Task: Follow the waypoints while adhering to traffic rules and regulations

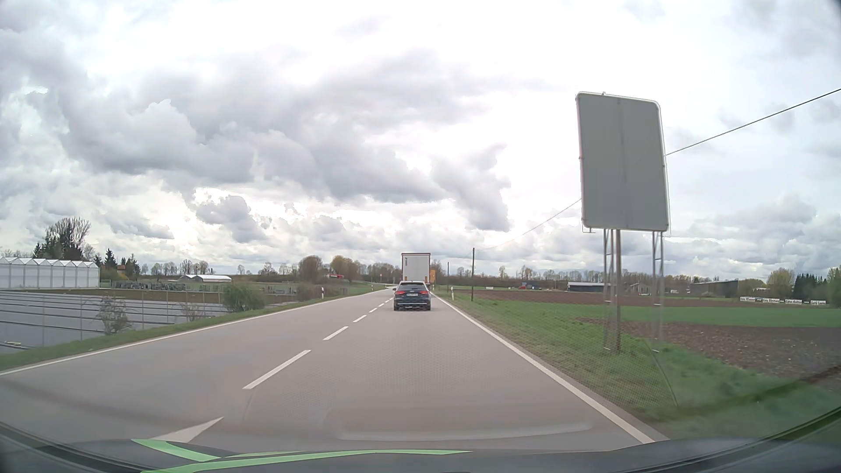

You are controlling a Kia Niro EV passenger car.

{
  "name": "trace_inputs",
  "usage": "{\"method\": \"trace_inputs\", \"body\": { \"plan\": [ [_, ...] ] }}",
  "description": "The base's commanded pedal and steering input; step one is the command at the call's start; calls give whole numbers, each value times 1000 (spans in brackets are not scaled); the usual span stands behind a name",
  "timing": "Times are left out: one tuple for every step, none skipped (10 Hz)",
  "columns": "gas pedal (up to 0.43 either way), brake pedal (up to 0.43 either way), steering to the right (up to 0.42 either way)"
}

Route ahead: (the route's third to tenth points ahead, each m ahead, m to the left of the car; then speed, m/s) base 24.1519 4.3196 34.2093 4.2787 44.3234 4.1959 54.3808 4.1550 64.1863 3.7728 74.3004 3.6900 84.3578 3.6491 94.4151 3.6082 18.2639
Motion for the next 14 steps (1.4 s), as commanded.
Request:
{"method": "trace_inputs", "body": {
  "plan": [
    [209, 0, 0],
    [209, 0, 0],
    [209, 0, 0],
    [220, 0, 1],
    [220, 0, 1],
    [220, 0, 1],
    [220, 0, 1],
    [220, 0, 1],
    [220, 0, 1],
    [220, 0, 1],
    [197, 0, 1],
    [157, 0, 1],
    [118, 0, 1],
    [79, 0, 1]
  ]
}}
